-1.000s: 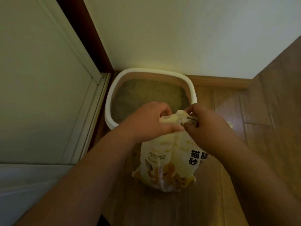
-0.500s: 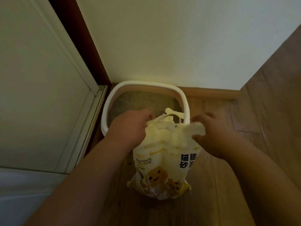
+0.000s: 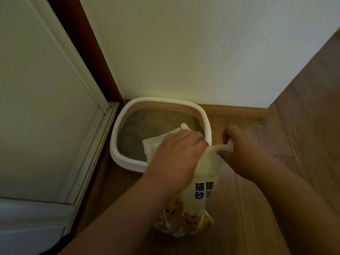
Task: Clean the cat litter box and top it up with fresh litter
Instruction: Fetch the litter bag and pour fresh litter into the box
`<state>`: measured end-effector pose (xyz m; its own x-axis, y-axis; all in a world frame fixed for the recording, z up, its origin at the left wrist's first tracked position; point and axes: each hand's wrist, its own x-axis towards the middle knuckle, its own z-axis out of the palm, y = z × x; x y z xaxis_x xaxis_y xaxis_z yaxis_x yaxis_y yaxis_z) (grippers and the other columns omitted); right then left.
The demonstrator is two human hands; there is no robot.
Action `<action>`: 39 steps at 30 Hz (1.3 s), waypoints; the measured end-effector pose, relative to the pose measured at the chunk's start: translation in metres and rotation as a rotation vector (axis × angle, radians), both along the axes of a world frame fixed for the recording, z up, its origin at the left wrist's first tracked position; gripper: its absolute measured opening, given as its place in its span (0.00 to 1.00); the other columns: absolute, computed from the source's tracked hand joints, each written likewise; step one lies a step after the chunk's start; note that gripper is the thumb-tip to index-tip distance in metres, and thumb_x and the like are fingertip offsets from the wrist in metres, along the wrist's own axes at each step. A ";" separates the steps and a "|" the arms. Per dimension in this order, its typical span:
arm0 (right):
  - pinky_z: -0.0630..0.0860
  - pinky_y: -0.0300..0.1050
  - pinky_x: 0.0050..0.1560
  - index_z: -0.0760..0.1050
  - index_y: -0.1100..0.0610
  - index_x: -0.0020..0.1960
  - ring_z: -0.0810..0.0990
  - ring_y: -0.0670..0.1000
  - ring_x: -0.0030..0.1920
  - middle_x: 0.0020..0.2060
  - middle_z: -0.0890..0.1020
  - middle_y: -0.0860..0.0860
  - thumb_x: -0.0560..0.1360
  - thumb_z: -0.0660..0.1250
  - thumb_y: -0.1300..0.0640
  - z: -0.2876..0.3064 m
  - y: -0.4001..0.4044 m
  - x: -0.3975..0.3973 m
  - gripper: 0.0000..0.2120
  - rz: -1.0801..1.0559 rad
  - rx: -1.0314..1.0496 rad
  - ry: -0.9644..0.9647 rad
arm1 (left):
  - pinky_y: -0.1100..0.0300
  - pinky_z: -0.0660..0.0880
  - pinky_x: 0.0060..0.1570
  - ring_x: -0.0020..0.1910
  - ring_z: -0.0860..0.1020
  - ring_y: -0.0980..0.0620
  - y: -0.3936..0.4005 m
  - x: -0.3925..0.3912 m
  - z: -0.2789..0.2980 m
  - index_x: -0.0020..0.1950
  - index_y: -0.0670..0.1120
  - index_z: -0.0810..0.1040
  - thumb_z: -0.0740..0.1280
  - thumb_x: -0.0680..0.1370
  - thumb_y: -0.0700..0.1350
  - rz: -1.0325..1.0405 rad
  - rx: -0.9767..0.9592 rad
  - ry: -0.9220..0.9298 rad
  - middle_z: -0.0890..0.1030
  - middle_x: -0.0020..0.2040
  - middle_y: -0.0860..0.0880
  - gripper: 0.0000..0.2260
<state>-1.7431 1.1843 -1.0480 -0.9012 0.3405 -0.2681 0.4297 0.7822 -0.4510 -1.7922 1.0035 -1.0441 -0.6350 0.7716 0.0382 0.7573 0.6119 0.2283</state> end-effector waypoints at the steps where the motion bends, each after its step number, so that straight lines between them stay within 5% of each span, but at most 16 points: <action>1: 0.79 0.41 0.43 0.69 0.46 0.51 0.76 0.47 0.45 0.51 0.74 0.46 0.76 0.71 0.52 0.001 0.001 -0.001 0.10 0.004 -0.011 -0.003 | 0.51 0.68 0.67 0.69 0.68 0.52 0.004 0.004 -0.005 0.71 0.54 0.72 0.66 0.75 0.42 -0.026 0.014 -0.014 0.73 0.69 0.54 0.25; 6: 0.73 0.35 0.39 0.77 0.46 0.58 0.76 0.44 0.45 0.58 0.79 0.51 0.77 0.70 0.49 0.002 0.007 0.001 0.10 0.017 0.028 -0.076 | 0.52 0.71 0.61 0.60 0.73 0.51 0.014 0.013 -0.021 0.68 0.54 0.73 0.66 0.78 0.53 -0.008 0.067 0.023 0.77 0.60 0.53 0.18; 10: 0.77 0.40 0.50 0.71 0.50 0.72 0.80 0.48 0.53 0.63 0.79 0.52 0.76 0.71 0.51 0.007 0.006 0.002 0.26 0.022 0.026 -0.151 | 0.52 0.68 0.64 0.66 0.68 0.51 0.014 0.010 -0.029 0.71 0.54 0.69 0.66 0.79 0.55 0.049 0.059 -0.021 0.71 0.65 0.53 0.21; 16: 0.79 0.47 0.60 0.73 0.46 0.70 0.80 0.48 0.60 0.65 0.79 0.49 0.77 0.71 0.59 0.011 0.001 0.002 0.24 0.174 -0.055 -0.096 | 0.54 0.72 0.58 0.54 0.78 0.53 0.026 0.017 -0.031 0.68 0.51 0.70 0.62 0.83 0.51 0.083 0.148 -0.093 0.80 0.56 0.53 0.14; 21: 0.82 0.42 0.53 0.57 0.40 0.79 0.82 0.44 0.56 0.65 0.75 0.40 0.74 0.71 0.68 0.012 0.004 0.005 0.43 0.161 -0.298 -0.042 | 0.53 0.70 0.55 0.54 0.77 0.52 0.033 0.016 -0.034 0.61 0.52 0.72 0.63 0.81 0.45 0.167 0.076 -0.160 0.78 0.54 0.53 0.10; 25: 0.81 0.43 0.56 0.55 0.43 0.80 0.81 0.42 0.57 0.69 0.75 0.44 0.72 0.71 0.70 0.008 0.003 0.006 0.46 0.144 -0.397 -0.074 | 0.52 0.73 0.51 0.48 0.76 0.52 0.032 0.013 -0.036 0.58 0.51 0.72 0.57 0.83 0.49 0.314 0.126 -0.333 0.74 0.46 0.55 0.07; 30: 0.73 0.37 0.59 0.60 0.43 0.78 0.75 0.45 0.66 0.71 0.73 0.44 0.74 0.73 0.62 0.014 0.003 0.014 0.40 0.305 -0.256 -0.174 | 0.54 0.74 0.43 0.45 0.80 0.53 0.031 0.019 -0.029 0.58 0.54 0.75 0.56 0.83 0.62 0.283 0.044 -0.435 0.79 0.45 0.54 0.15; 34: 0.71 0.36 0.56 0.64 0.42 0.75 0.74 0.43 0.63 0.66 0.75 0.42 0.70 0.77 0.60 0.016 0.003 0.018 0.39 0.352 -0.208 -0.253 | 0.57 0.73 0.42 0.43 0.80 0.52 0.031 0.030 -0.015 0.56 0.52 0.77 0.56 0.85 0.55 0.219 0.002 -0.341 0.78 0.42 0.52 0.13; 37: 0.73 0.44 0.63 0.62 0.41 0.76 0.73 0.44 0.65 0.68 0.74 0.42 0.68 0.80 0.55 0.020 0.004 0.018 0.43 0.366 -0.202 -0.290 | 0.53 0.72 0.45 0.46 0.79 0.49 0.031 0.038 0.003 0.55 0.49 0.77 0.55 0.85 0.54 0.187 -0.002 -0.353 0.78 0.45 0.50 0.14; 39: 0.72 0.47 0.67 0.63 0.41 0.75 0.72 0.46 0.68 0.69 0.73 0.41 0.67 0.80 0.53 0.022 0.006 0.018 0.42 0.382 -0.217 -0.311 | 0.55 0.71 0.41 0.40 0.77 0.53 0.026 0.035 0.015 0.48 0.52 0.74 0.55 0.85 0.53 0.203 0.071 -0.331 0.76 0.40 0.53 0.12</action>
